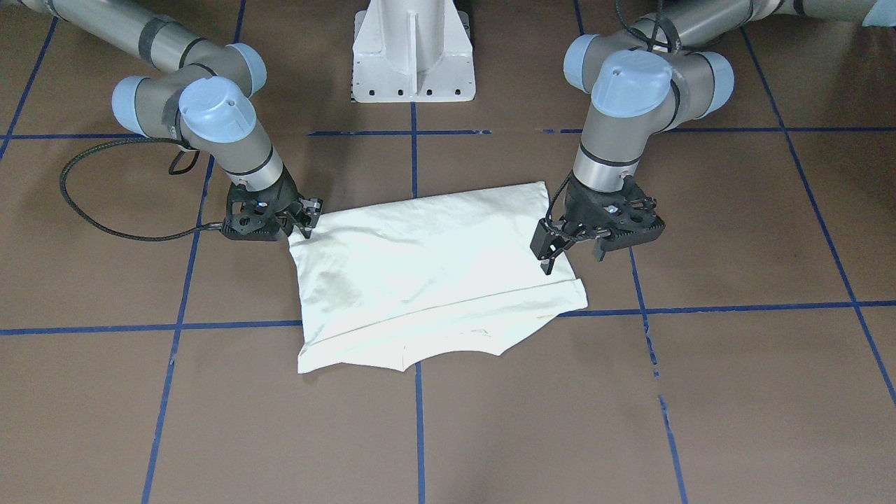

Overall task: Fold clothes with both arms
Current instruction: 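Grasp the folded shirt's corner with the right gripper and drag it toward the robot, then move the left gripper to the shirt's near edge while the right gripper repositions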

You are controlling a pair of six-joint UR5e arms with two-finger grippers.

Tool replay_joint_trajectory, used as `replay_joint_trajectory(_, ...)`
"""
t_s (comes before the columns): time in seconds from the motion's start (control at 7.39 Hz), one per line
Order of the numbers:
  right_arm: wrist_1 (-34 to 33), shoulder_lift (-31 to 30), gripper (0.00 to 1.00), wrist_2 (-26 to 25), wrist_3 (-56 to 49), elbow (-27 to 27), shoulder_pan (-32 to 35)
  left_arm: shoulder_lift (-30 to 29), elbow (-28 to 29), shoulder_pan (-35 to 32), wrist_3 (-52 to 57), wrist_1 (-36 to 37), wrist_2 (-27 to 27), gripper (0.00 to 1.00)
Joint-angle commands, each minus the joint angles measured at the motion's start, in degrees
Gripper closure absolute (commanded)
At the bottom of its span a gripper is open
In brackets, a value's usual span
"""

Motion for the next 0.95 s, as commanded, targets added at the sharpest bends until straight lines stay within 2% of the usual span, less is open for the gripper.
replay_joint_trajectory(0.0,0.1,0.6,1.0,0.1,0.1,0.1,0.1,0.2,0.0,0.5,0.0,0.0,0.1,0.0)
replay_joint_trajectory(0.14,0.0,-0.2,1.0,0.6,0.2,1.1,0.4,0.2,0.0,0.5,0.1,0.0,0.2,0.0)
replay_joint_trajectory(0.27,0.0,-3.3,1.0,0.3,0.9,4.2,0.1,0.3,0.0,0.5,0.1,0.0,0.2,0.0)
replay_joint_trajectory(0.68,0.0,-22.9,1.0,0.1,3.2,24.5,-10.8,-0.1,-0.2,1.2,0.0,0.0,1.0,0.0)
replay_joint_trajectory(0.81,-0.1,-26.1,1.0,-0.1,7.9,28.1,-16.5,0.0,-0.2,1.5,0.0,0.0,1.1,0.0)
